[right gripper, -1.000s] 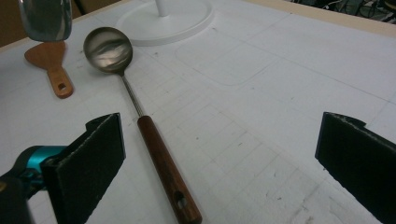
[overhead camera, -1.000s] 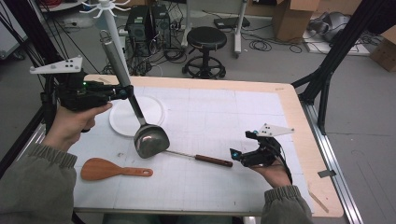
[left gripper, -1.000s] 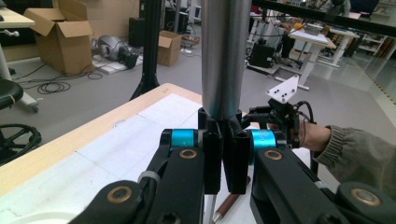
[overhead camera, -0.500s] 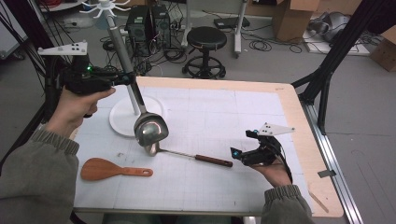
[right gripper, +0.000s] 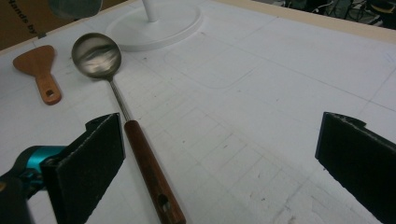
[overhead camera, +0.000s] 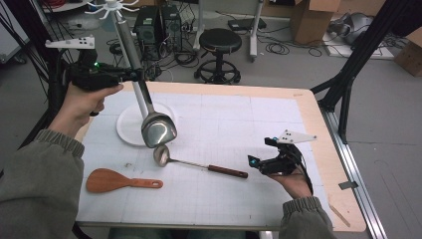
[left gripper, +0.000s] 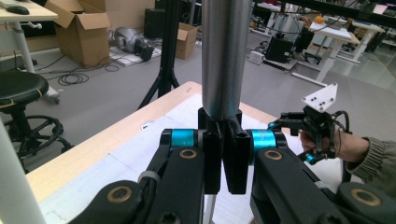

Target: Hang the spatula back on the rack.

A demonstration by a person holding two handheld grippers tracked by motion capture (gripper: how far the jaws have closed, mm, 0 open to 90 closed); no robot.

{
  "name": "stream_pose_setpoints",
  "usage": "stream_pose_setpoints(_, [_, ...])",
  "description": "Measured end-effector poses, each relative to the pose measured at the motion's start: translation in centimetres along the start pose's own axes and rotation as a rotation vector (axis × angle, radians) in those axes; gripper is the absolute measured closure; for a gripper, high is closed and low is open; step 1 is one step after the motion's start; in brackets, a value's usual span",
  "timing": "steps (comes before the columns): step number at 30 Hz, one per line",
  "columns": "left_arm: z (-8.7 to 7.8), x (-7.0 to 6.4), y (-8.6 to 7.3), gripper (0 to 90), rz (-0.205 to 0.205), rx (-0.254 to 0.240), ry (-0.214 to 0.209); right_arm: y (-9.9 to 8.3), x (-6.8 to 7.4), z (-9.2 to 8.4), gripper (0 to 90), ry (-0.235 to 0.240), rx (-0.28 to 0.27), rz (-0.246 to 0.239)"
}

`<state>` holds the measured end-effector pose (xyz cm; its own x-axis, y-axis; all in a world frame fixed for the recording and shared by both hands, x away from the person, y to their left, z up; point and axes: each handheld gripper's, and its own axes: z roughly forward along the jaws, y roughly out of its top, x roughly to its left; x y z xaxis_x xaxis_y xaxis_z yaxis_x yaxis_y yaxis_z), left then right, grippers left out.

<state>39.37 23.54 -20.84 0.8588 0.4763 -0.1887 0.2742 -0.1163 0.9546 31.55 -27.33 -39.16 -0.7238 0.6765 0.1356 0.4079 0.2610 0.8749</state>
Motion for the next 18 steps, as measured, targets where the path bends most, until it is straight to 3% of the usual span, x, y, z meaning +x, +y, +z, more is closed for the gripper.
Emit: stream_pose_setpoints(18, [0.9,1.6,-0.3,87.2,-0.024,0.023,0.040,0.0,-0.1,-0.1,0.6,0.015,-0.012,0.002])
